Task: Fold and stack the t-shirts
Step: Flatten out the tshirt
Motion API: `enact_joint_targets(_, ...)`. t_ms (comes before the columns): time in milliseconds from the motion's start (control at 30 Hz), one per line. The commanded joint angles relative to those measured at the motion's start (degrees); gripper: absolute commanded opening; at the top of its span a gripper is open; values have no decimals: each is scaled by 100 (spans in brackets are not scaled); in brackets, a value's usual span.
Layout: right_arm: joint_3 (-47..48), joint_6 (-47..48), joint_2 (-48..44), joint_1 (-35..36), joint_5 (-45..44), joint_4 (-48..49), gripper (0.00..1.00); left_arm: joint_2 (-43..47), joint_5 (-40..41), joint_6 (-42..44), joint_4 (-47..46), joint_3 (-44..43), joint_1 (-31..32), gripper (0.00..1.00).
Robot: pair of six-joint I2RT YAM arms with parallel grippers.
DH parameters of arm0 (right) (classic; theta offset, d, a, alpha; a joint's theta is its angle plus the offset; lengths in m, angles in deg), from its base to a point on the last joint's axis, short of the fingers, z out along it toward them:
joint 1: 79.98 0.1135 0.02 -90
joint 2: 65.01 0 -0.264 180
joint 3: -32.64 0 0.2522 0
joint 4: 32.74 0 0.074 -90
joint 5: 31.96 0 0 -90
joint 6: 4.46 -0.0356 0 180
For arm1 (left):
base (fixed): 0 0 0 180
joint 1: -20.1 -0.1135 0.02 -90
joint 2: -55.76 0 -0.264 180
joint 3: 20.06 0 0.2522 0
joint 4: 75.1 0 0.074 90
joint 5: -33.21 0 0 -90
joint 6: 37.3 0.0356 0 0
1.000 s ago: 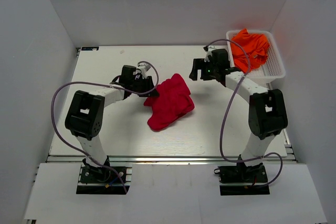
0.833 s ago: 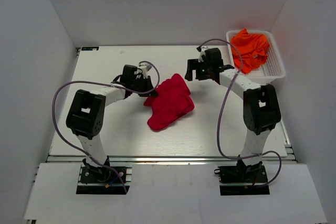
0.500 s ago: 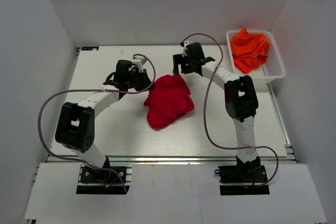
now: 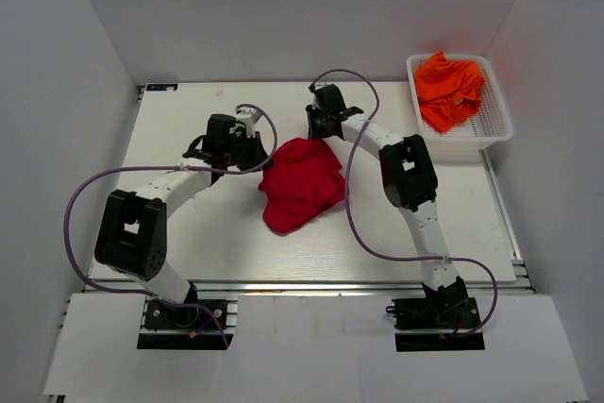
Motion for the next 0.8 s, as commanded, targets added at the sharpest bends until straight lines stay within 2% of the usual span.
enact_joint_targets(0,165,-190,97,78,-258,-60,17,344,39,66,53,61,33,0)
enact_joint_targets(33,147,-216,45,87,-294,-51,2,344,39,66,53,61,33,0)
enact_joint_targets(67,147,-216,9,70,-337,-25,0,405,117,66,53,61,33,0)
enact_joint_targets(200,-160,-173,-605,61,-767,466,0,668,415,180,167,-140,33,0)
enact_joint_targets(367,-1407,73,-2685,43,-1470,1869,0,1108,803,321,177,-737,33,0)
enact_joint_targets(433,-2019,161,-3118,52,-1796,2397,0,1388,803,391,176,-914,33,0)
enact_joint_targets(467,-2146,179,-3712,52,-1919,2488,0,1495,856,469,115,-1063,33,0)
enact_joint_targets(500,-2373,214,-3909,34,-2085,2585,0,1609,856,548,115,-1125,33,0)
enact_joint_targets(767,-2832,812,-5878,78,-1789,2972,0,3032,1506,785,-175,-1679,33,0)
